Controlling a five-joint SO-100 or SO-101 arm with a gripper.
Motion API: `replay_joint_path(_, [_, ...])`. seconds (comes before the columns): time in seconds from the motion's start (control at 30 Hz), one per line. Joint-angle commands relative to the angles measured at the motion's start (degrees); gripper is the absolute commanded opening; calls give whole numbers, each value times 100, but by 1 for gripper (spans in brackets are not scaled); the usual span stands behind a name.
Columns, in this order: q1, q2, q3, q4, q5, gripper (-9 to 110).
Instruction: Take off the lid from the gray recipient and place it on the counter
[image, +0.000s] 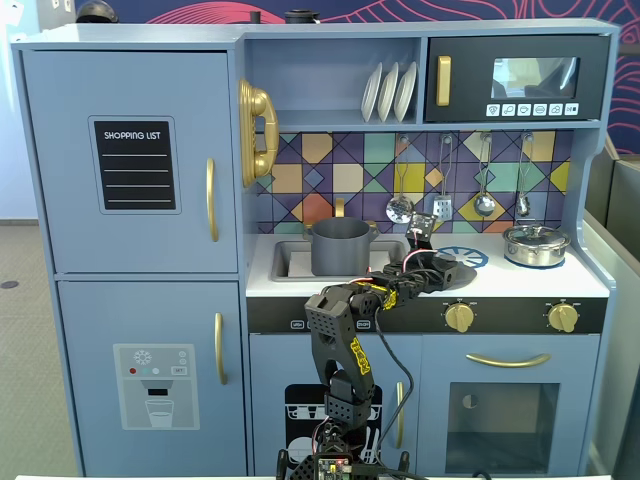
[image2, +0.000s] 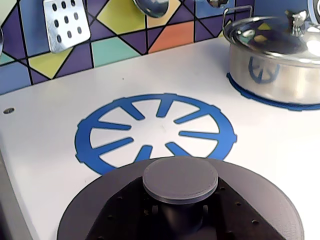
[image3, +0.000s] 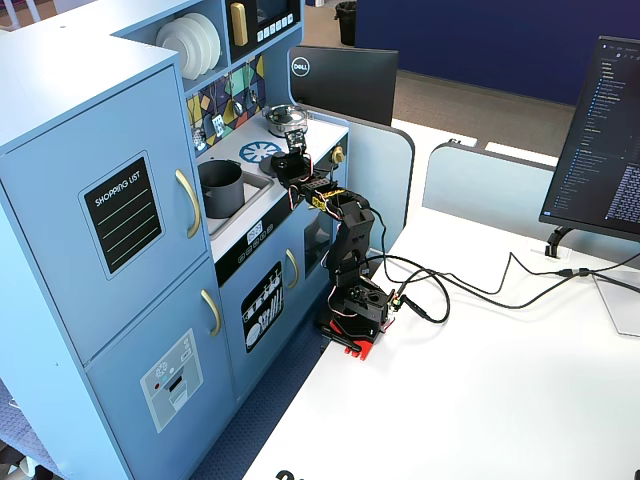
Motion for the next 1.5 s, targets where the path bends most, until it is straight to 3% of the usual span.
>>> replay_joint_path(0.0, [0, 70, -26, -211, -62, 0])
replay_joint_path(0.43, [-9, 62, 281, -220, -220, 1])
replay_joint_path(0.53, [26, 88, 281, -229, -167, 16])
replay_joint_path(0.77, [141, 220, 387, -220, -536, 34])
replay_joint_path(1.47, [246, 1494, 905, 299, -237, 35])
